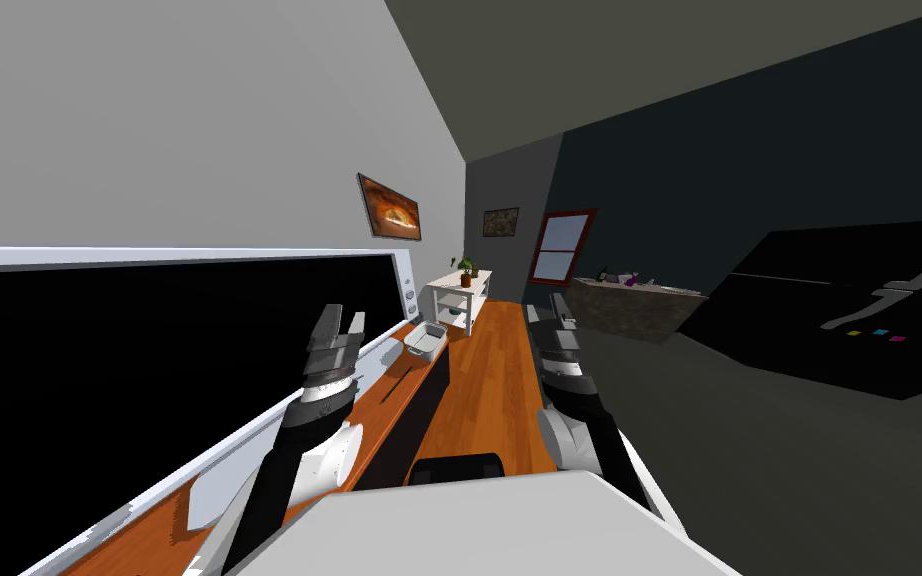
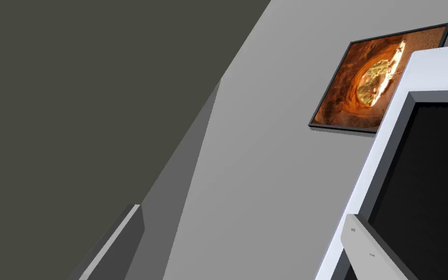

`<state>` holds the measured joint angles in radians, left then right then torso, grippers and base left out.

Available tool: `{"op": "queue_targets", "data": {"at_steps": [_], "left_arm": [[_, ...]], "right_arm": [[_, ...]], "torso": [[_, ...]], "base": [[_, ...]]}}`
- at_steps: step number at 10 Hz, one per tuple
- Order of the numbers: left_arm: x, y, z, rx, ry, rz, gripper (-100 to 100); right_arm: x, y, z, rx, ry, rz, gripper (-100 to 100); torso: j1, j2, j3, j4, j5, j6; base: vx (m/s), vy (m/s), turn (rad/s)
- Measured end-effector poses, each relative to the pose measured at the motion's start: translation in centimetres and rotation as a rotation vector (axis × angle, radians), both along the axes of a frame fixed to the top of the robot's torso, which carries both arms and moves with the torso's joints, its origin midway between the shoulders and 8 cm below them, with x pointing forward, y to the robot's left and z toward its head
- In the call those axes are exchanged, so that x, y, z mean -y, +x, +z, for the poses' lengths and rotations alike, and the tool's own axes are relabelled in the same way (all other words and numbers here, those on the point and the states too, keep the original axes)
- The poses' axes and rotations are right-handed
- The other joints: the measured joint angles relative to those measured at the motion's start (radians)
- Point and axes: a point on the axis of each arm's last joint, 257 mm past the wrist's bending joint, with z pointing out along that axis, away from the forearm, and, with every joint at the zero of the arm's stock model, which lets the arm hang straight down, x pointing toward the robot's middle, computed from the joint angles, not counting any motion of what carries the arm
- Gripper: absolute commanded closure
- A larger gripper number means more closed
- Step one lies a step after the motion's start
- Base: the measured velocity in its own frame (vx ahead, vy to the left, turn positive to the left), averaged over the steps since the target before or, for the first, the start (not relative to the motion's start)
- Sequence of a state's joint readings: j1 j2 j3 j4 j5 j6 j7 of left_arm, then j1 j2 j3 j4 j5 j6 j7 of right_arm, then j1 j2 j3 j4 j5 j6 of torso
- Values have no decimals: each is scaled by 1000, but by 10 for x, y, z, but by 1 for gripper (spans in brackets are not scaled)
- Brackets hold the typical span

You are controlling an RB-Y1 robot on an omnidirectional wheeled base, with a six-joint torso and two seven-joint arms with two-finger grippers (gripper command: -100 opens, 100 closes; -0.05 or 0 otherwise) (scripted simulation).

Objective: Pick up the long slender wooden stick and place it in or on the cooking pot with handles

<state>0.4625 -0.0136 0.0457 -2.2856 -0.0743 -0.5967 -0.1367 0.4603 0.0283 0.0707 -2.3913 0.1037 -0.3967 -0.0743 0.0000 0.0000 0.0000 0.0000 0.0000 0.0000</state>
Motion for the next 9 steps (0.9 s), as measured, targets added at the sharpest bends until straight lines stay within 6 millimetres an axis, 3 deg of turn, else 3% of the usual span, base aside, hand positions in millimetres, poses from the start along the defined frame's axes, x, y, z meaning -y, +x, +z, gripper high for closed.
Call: {"op": "queue_targets", "data": {"at_steps": [2, 5, 6, 9], "left_arm": [[4, 6, -15, -46, 56, -11, -100], [5, 21, -62, -163, 160, -11, -100], [4, 23, -69, -185, 183, -10, -100], [-5, 30, -126, -326, 291, 6, -100]], "right_arm": [[0, 0, 0, 0, 0, 0, 0], [0, 0, 0, 0, 0, 0, 0], [0, 0, 0, 0, 0, 0, 0], [0, 0, 0, 0, 0, 0, 0]], "torso": [[0, -2, -1, -1, 0, 0], [-1, -6, -4, -1, 0, 0], [-1, -5, -3, -1, 0, 0], [-1, -8, -5, -2, 0, 0]], "base": [[50, -17, -66], [83, -16, -75], [66, -18, -63], [113, -18, -106]]}}
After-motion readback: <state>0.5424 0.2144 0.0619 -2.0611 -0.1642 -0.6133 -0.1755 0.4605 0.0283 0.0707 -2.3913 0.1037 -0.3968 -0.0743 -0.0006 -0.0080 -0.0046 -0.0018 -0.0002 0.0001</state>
